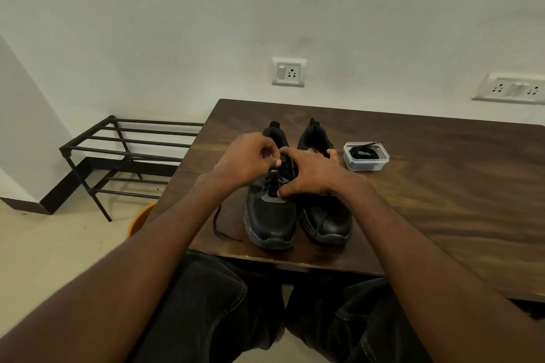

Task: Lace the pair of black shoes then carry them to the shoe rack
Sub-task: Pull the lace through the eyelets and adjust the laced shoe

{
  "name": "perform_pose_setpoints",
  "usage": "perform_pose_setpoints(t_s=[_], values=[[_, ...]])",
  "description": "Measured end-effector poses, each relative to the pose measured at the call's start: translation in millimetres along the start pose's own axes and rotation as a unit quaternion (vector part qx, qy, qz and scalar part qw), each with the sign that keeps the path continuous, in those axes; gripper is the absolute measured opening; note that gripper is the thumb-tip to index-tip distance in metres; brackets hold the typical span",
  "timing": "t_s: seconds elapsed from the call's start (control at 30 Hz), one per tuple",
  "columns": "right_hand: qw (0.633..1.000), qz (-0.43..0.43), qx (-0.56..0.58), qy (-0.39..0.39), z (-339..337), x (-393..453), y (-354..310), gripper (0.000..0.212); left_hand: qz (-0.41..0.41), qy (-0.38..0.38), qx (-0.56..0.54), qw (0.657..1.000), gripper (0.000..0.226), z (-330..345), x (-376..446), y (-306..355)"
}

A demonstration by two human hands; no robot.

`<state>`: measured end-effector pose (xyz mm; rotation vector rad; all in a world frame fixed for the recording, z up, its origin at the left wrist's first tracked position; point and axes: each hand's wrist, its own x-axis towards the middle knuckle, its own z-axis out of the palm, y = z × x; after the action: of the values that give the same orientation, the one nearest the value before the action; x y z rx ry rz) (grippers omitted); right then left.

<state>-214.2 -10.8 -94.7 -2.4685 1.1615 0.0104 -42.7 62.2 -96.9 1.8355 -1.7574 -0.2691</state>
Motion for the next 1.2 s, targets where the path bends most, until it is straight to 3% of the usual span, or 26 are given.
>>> perform_pose_setpoints(t_s=[0.13,0.27,0.37,0.43,0.5,0.6,0.7,0.87,0.93,0.97,1.07,1.13,1.2], values=[[1.000,0.001,0.004,-0.002,0,-1,0,0.099,0.016,-0.007,0.104,0.994,0.007,4,2,1],[1.000,0.007,0.001,0.000,0,0,1,0.101,0.004,-0.016,0.116,0.993,0.011,4,5,7],[1.000,0.015,0.007,-0.005,-2,-1,1,0.100,-0.051,-0.042,-0.033,0.997,0.011,-1,5,-5],[1.000,0.020,0.018,-0.013,-3,-2,1,0.100,-0.074,-0.040,-0.164,0.983,0.007,-7,1,-17],[1.000,0.019,0.014,-0.016,-3,-1,1,0.100,-0.092,-0.018,-0.220,0.971,0.002,-7,-4,-16],[1.000,0.008,0.011,-0.015,-2,1,-2,0.098,-0.046,-0.023,-0.080,0.995,0.008,3,-3,-9],[1.000,0.010,0.002,-0.009,-3,-1,-1,0.097,-0.001,-0.015,0.085,0.996,0.005,4,1,2],[1.000,0.016,-0.001,-0.010,-3,-1,-1,0.099,-0.019,-0.011,0.189,0.982,0.005,-2,1,16],[1.000,0.022,-0.003,-0.012,-1,1,1,0.101,-0.037,0.002,0.117,0.992,0.012,-3,0,16],[1.000,0.024,-0.002,-0.012,-1,2,1,0.101,-0.068,0.009,0.023,0.997,0.016,-5,1,13],[1.000,0.024,0.005,-0.019,-2,2,2,0.100,-0.163,0.024,-0.266,0.950,0.013,-17,-3,8],[0.999,0.022,0.013,-0.021,-3,2,1,0.099,-0.156,0.018,-0.249,0.956,0.003,-18,-5,6],[0.999,0.021,0.020,-0.021,-2,2,2,0.100,-0.104,0.008,-0.089,0.991,0.009,-12,-6,5]])
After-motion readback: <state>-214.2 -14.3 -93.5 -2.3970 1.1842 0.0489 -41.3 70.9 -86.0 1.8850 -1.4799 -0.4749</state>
